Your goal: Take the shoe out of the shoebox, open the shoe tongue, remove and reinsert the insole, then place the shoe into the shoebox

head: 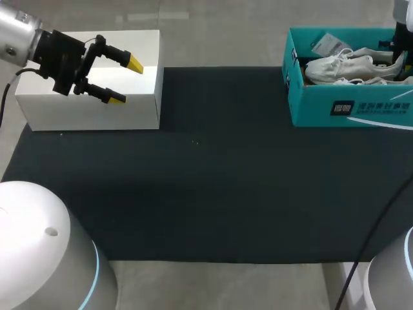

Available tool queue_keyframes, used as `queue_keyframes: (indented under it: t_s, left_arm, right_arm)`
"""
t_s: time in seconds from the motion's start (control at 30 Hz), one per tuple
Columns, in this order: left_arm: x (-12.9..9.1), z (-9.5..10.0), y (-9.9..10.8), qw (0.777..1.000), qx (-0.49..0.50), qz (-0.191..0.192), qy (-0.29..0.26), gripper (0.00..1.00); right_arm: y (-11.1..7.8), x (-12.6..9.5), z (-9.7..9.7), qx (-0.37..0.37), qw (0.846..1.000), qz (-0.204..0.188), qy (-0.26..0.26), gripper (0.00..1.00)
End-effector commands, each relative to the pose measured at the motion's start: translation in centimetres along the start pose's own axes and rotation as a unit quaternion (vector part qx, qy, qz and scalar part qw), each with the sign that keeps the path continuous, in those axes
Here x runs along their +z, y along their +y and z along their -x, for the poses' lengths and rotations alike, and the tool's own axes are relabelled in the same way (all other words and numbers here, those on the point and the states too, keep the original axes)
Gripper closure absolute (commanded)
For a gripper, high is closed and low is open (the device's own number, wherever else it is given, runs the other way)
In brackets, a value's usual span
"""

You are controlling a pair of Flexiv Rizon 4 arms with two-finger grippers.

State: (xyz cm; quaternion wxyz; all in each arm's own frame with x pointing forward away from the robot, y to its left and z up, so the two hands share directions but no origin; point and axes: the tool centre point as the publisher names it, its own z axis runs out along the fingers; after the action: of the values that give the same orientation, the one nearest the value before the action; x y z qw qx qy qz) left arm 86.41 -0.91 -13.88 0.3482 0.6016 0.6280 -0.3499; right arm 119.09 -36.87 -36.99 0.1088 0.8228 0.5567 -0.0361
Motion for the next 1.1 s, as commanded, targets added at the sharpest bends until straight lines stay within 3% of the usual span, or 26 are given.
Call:
queue_keyframes:
  t_s: [0.03, 0.23, 0.47, 0.7, 0.83, 1.1]
  left_arm:
    - [0.0, 0.1, 0.1, 1.000, 0.000, -0.001, 0.003, 0.00]
    - [0.0, 0.1, 0.1, 1.000, 0.000, -0.001, 0.003, 0.00]
    - [0.0, 0.1, 0.1, 1.000, 0.000, -0.001, 0.003, 0.00]
    - [0.0, 0.1, 0.1, 1.000, 0.000, -0.001, 0.003, 0.00]
    - [0.0, 0.1, 0.1, 1.000, 0.000, -0.001, 0.003, 0.00]
    - [0.0, 0.1, 0.1, 1.000, 0.000, -0.001, 0.003, 0.00]
  right_arm:
    - [0.6, -1.1, -0.1, -0.010, 0.981, -0.193, 0.004, 0.00]
    - [-0.4, -5.2, -0.2, -0.020, 0.985, -0.169, 0.018, 0.00]
    - [-3.3, -10.5, -1.1, -0.032, 0.986, -0.157, 0.051, 0.00]
    - [-6.1, -15.1, -1.9, -0.075, 0.989, -0.105, 0.073, 0.00]
    - [-7.9, -16.6, -2.6, -0.134, 0.985, -0.082, 0.074, 0.00]
    - [-7.9, -16.6, -2.6, -0.134, 0.985, -0.082, 0.074, 0.00]
